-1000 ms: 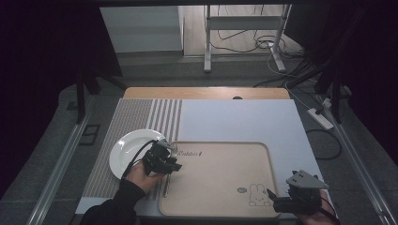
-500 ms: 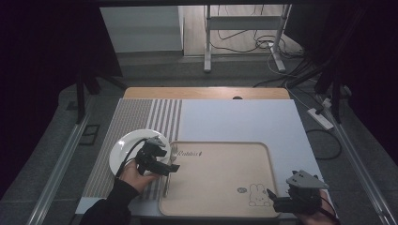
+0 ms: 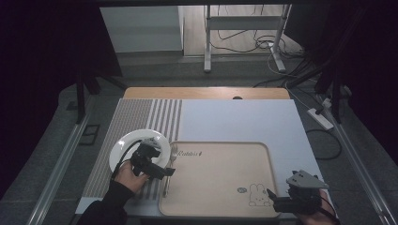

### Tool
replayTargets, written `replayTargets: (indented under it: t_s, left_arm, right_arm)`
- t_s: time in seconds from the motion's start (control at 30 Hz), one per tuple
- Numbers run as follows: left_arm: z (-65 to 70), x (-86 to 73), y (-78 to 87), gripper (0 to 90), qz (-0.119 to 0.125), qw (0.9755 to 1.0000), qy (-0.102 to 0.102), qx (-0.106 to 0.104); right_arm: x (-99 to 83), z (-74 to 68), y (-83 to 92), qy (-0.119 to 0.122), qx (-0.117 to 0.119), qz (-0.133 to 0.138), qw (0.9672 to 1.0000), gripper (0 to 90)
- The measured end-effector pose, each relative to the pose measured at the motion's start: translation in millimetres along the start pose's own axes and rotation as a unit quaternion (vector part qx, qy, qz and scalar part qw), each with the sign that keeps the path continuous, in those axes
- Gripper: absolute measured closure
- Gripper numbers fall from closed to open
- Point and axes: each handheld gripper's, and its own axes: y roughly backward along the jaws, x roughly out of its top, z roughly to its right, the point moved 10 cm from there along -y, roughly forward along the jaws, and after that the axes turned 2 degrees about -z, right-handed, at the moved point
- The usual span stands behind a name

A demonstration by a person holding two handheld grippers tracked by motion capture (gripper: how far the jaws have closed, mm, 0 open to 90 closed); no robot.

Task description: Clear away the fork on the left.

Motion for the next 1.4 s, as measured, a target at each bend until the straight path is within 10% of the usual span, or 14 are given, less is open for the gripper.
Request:
replayTargets:
  t_s: [0.7, 1.4]
  left_arm:
    - [-8.5, -10.0, 17.1, 0.0, 0.073, 0.9971, 0.02, -0.001]
    - [-13.4, -49.2, 36.9, 0.0, 0.073, 0.9956, 0.056, 0.018]
  right_arm:
    - [-0.1, 0.2, -0.3, -0.004, 0.0, -0.001, 1.0, 0.0]
    - [-0.3, 0.7, -0.9, -0.007, 0.0, -0.003, 1.0, 0.0]
